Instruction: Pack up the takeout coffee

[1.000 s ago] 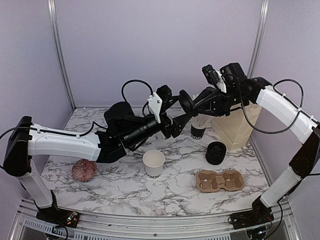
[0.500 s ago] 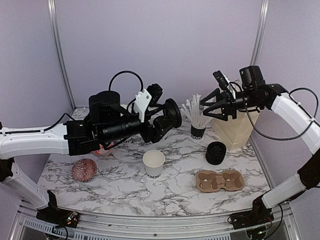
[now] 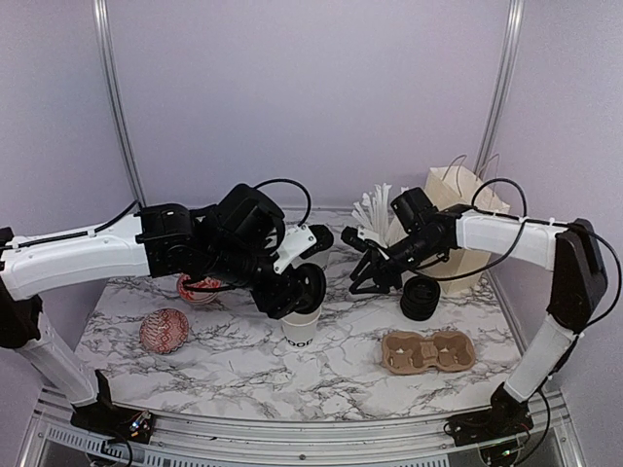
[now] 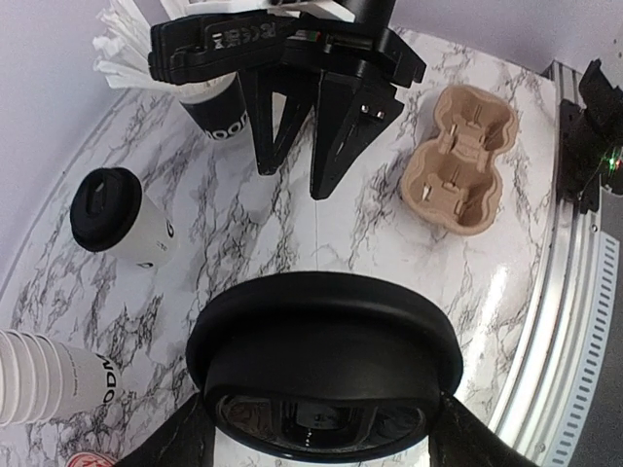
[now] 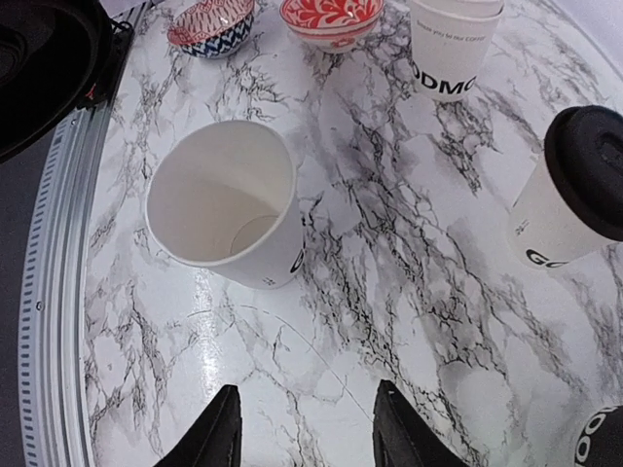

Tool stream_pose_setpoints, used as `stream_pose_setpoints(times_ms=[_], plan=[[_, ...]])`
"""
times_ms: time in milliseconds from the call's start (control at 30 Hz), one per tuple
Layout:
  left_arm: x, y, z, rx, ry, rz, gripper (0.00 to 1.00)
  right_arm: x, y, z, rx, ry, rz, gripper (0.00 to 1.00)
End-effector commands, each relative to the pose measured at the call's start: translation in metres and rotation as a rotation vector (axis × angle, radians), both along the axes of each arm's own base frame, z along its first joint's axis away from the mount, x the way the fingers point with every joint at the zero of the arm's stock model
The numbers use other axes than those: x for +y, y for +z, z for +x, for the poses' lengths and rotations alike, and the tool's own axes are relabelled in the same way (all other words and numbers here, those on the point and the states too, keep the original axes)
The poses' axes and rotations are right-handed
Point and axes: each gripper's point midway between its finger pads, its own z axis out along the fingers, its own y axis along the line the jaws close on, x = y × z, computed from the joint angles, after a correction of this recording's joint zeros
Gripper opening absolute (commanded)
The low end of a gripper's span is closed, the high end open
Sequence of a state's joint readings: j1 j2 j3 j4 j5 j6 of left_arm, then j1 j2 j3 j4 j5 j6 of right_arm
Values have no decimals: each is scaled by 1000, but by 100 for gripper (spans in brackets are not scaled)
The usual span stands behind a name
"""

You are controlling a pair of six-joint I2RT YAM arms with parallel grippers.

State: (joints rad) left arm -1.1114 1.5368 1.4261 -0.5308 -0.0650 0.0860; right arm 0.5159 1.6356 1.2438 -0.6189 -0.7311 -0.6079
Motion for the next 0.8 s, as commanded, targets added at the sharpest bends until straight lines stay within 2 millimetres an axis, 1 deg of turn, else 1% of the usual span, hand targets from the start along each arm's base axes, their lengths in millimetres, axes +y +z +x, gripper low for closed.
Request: stream_pose_setpoints(times_ms=[0, 33, 67, 200, 500, 767], plan=[[24, -35, 1, 64, 36, 194, 71, 13, -20, 15, 43, -27, -47, 42], [25, -37, 3, 74, 41, 205, 72, 15, -27, 15, 66, -27, -58, 41], [25, -41, 5, 85, 47, 221, 72, 16, -30, 16, 79, -28, -61, 41], [28, -50, 14, 111, 80, 261, 71, 17, -35, 14, 102, -25, -61, 41], [24, -60, 26, 139, 98, 277, 71, 16, -37, 5, 119, -10, -53, 41], [22, -67, 28, 170, 93, 296, 70, 16, -36, 4, 123, -3, -48, 41]])
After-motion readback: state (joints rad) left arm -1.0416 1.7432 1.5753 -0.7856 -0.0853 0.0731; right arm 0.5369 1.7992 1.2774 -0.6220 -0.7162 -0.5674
